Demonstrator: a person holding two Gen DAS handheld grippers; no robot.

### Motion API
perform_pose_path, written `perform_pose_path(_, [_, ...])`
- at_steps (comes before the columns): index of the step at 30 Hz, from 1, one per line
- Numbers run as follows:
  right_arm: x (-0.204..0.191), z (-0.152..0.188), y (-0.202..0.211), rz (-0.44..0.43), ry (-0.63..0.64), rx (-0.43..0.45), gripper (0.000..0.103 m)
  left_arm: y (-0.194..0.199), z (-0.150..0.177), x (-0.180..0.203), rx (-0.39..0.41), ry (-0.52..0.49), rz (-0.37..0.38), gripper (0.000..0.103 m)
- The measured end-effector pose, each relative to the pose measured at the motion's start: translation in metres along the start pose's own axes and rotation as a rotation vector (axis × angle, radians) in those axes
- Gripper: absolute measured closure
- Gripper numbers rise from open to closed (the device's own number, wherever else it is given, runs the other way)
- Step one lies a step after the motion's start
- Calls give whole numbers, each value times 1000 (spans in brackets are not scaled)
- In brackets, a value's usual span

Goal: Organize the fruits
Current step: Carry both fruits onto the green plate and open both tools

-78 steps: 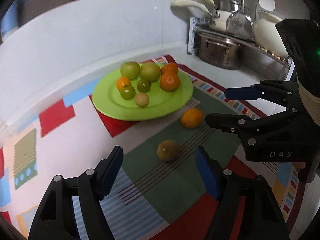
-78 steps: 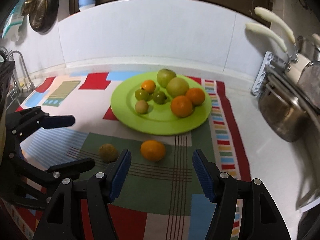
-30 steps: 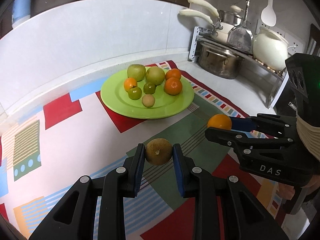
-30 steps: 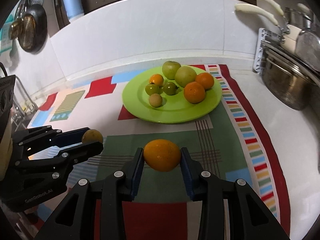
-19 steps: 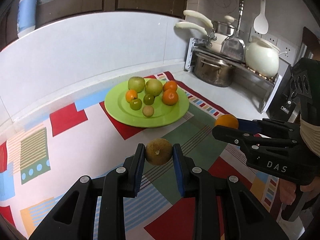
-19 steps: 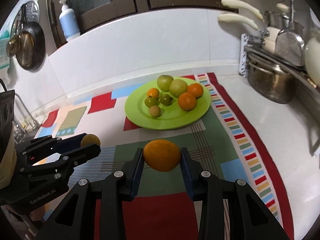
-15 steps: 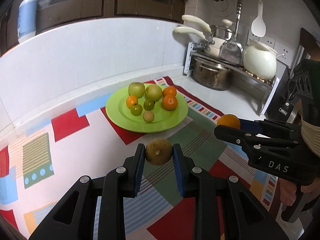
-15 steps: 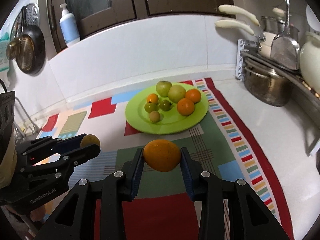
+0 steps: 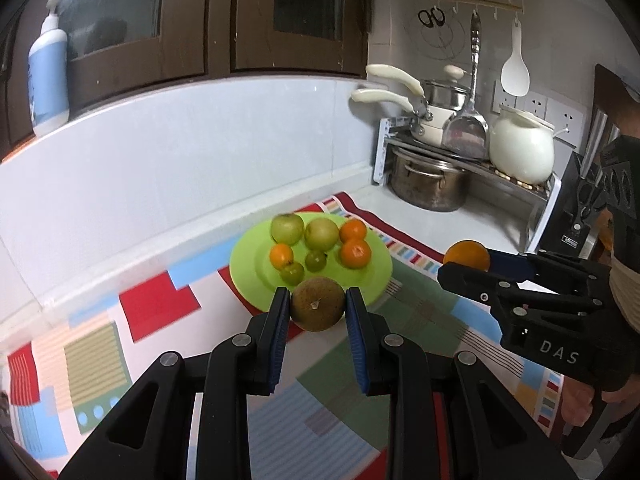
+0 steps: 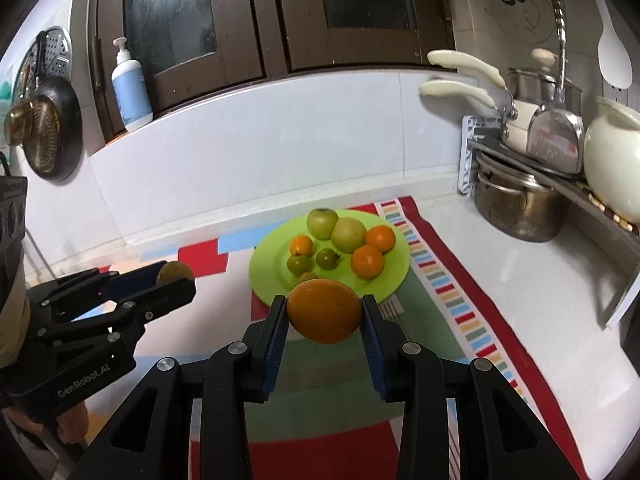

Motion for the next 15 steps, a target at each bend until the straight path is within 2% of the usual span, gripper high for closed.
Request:
perform_pose_path(9, [-12, -19, -17, 27, 39, 46, 66, -24, -12, -24, 9, -4, -15, 75])
perform_pose_path(15, [-14, -30, -42, 25, 47, 38, 66, -48, -17, -39, 1, -1, -23, 75])
Point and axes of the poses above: each gripper's, at about its wrist camera, not at the fingertips, and y roughly against the way its jaws point, x to its right, z to its underside, the point moved 1 cm from there along -y, roughly the way its jaws point, and after that the axes turned 15 degrees about -y, right-handed, at the moved point
